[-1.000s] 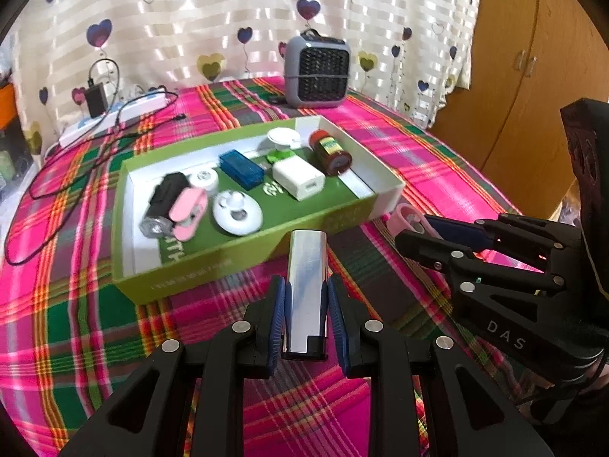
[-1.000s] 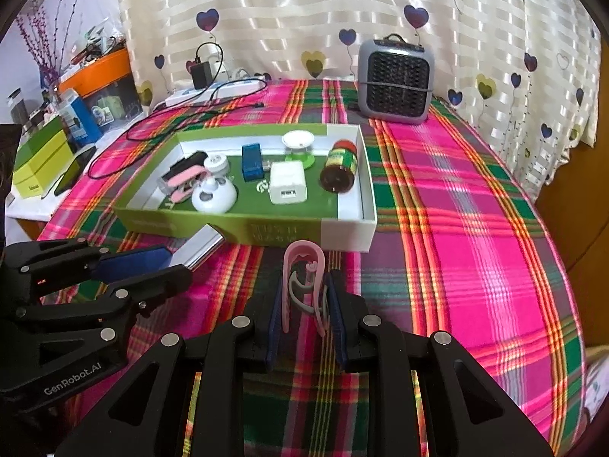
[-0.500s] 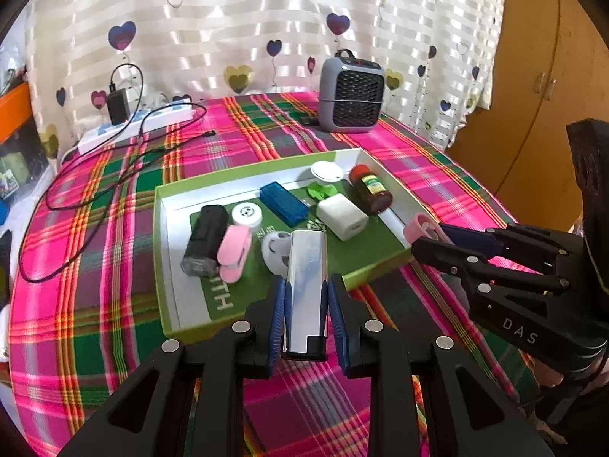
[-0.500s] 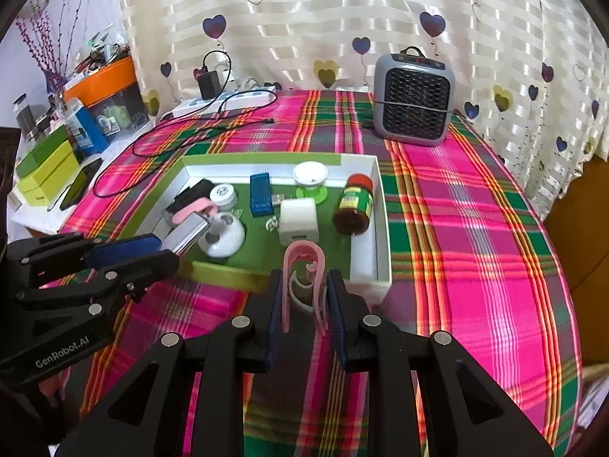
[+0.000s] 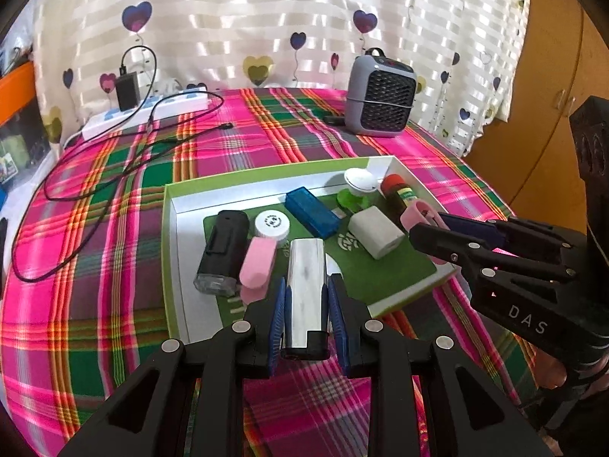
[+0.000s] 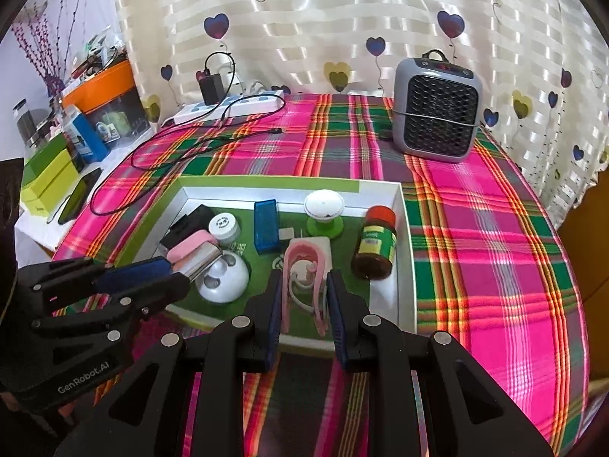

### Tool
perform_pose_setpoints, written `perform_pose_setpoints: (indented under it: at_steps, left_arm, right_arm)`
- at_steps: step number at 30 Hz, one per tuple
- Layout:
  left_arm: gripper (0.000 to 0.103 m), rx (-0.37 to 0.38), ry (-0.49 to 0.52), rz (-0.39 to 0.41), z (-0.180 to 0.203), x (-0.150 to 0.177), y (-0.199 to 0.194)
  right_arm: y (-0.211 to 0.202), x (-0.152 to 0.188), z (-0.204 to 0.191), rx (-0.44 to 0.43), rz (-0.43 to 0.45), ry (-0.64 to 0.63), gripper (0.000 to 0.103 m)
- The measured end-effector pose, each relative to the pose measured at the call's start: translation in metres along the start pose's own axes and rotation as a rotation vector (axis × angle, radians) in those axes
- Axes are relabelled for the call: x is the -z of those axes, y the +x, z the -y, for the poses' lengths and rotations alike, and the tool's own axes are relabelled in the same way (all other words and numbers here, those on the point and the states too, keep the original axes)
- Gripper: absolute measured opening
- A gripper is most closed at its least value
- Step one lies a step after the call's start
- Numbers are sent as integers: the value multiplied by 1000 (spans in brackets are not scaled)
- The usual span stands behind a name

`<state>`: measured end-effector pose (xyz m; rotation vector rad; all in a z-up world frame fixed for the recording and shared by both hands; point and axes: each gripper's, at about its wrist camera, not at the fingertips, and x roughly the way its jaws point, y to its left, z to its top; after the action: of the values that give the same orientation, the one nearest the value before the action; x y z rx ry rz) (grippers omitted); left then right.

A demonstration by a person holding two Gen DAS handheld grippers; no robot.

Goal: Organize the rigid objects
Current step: 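Carry the silver stick and pink hook over the green box with both tools, then lower the stick and hook into the green box and open both tools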

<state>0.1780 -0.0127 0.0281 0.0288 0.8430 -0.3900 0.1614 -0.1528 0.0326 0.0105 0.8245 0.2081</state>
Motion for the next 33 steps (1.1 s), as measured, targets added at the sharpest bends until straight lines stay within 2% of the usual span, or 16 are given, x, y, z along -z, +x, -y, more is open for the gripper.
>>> perform_pose_setpoints:
  at_steps: [33]
  left_arm:
    - [22, 1, -38, -28, -12, -2, 18]
  right_arm:
    - [38, -8, -19, -87, -65, -40, 24]
